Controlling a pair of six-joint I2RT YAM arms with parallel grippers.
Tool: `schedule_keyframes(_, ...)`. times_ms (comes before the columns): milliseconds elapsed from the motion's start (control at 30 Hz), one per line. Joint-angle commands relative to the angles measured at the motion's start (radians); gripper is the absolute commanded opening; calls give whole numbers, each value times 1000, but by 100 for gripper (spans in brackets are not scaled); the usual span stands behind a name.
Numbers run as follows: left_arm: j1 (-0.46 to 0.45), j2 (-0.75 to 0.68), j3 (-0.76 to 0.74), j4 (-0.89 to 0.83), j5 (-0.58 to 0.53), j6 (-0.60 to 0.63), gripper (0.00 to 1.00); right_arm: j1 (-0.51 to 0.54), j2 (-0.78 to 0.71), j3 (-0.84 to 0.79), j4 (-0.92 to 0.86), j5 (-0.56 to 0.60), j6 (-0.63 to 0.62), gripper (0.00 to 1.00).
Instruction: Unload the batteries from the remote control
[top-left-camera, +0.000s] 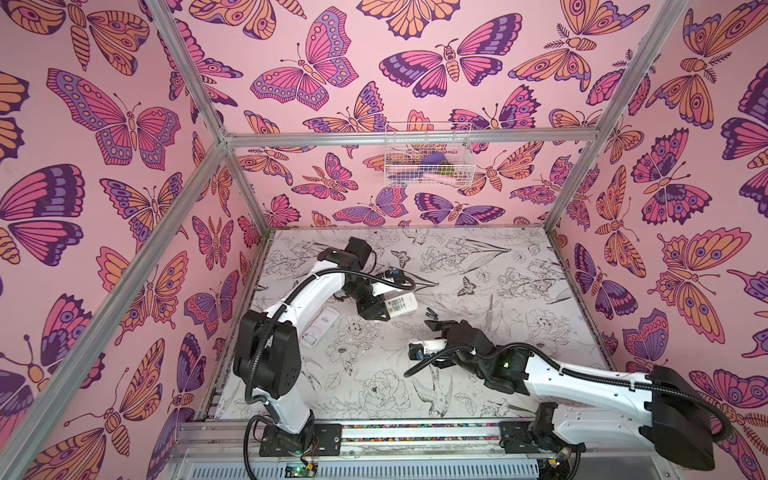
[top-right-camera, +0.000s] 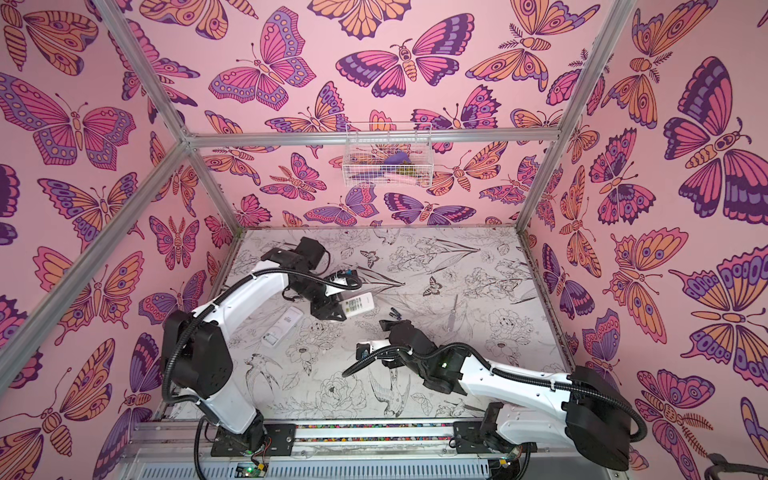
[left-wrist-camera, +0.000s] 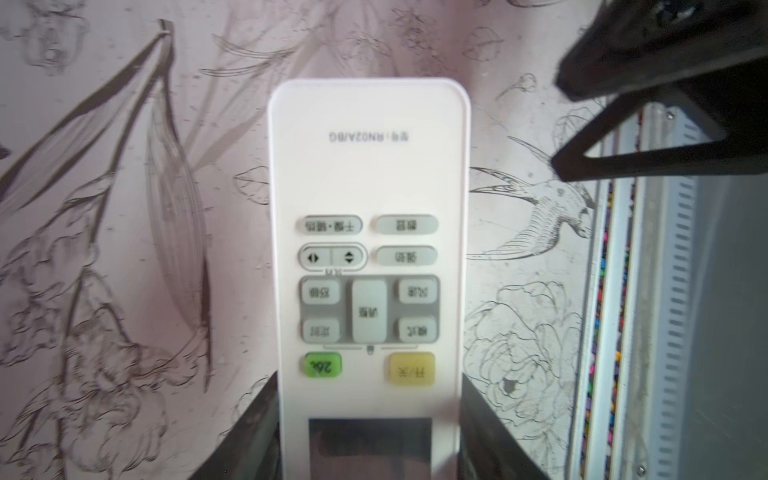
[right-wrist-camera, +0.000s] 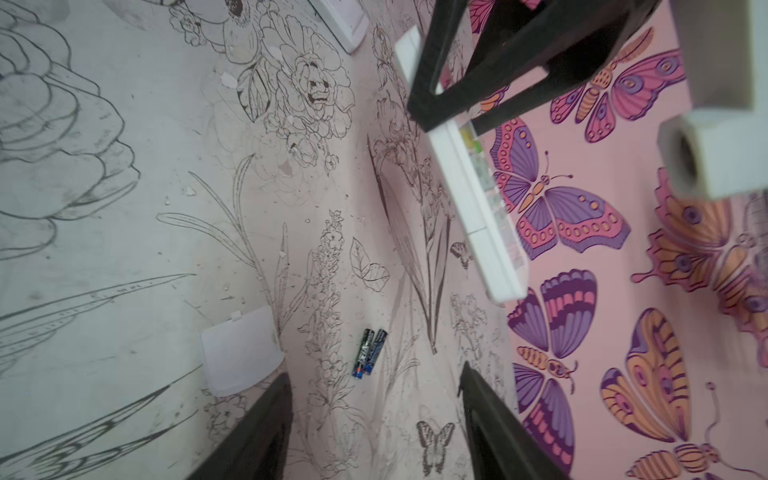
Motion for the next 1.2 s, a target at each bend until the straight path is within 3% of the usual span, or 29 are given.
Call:
schedule_keyframes(0, -36, -51, -28, -68, 23, 1, 41, 11, 11, -15, 147, 60, -136, 65)
schedule_keyframes(367, -118, -56, -41, -125, 58, 4, 41, 27, 110, -10, 247, 81, -191, 59)
schedule_keyframes(467, -124, -54, -41, -130, 64, 4, 41, 36, 136, -11, 291, 101, -208, 52)
schedule_keyframes(667, -127, -39, -30, -134, 67, 0, 42, 52, 179, -8, 340, 176, -233, 25)
schedule_keyframes(733, -127, -31, -19, -138, 63, -5, 47, 54, 181, -8, 342, 179, -229, 17)
schedule_keyframes(833, -126, -39, 0, -141, 48, 1, 71, 54, 172, -16, 339, 177, -206, 6)
schedule_keyframes(967, -127, -100, 10, -140, 30, 73, 93, 53, 152, -26, 302, 150, -125, 2)
schedule_keyframes(1167, -120, -147, 123, -186, -10, 100, 100, -4, 93, -23, 173, -1, 162, 1)
